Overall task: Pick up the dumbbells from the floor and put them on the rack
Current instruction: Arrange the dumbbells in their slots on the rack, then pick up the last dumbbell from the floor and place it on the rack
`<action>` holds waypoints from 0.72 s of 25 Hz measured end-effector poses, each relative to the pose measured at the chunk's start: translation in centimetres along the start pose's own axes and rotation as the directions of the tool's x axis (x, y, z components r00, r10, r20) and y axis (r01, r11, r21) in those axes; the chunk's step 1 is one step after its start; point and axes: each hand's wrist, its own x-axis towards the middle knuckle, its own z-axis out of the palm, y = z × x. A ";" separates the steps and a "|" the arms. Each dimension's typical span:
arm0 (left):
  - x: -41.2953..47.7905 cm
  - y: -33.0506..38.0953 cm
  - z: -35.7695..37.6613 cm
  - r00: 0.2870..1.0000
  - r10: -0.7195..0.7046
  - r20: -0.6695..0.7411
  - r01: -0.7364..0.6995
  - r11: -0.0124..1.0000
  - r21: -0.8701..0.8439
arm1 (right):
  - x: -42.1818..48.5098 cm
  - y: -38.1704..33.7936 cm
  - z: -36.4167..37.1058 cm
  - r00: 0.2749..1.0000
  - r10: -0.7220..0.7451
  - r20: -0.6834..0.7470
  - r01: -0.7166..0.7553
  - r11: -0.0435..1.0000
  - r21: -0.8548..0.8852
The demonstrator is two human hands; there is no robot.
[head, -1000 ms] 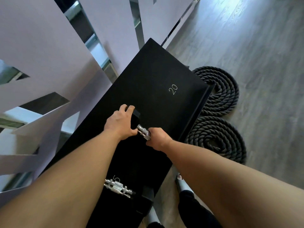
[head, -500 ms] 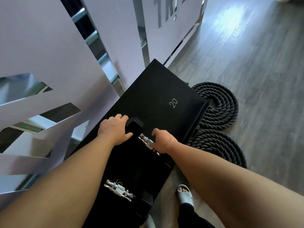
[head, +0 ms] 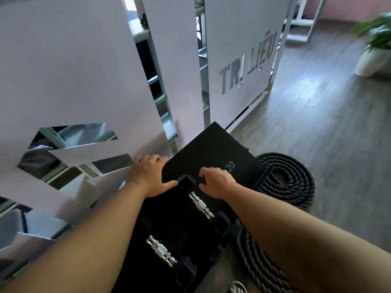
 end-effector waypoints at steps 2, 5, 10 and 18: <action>-2.9 0.1 -2.2 0.998 0.012 -0.064 -0.008 0.999 0.048 | -2.4 -1.3 -1.9 0.998 -0.018 -0.068 0.016 0.999 -0.035; -8.4 0.2 -5.1 0.992 0.034 -0.118 -0.025 0.997 0.076 | -7.6 -3.9 -4.4 0.984 -0.038 -0.173 0.021 0.995 -0.096; -20.1 -0.9 -9.5 0.964 0.101 -0.246 -0.085 0.994 0.074 | -18.7 -9.9 -7.8 0.957 -0.047 -0.286 0.001 0.987 -0.161; -32.5 -1.0 -18.1 0.930 0.068 -0.362 -0.055 0.997 0.047 | -32.9 -15.1 -14.4 0.928 -0.041 -0.371 -0.045 0.974 -0.222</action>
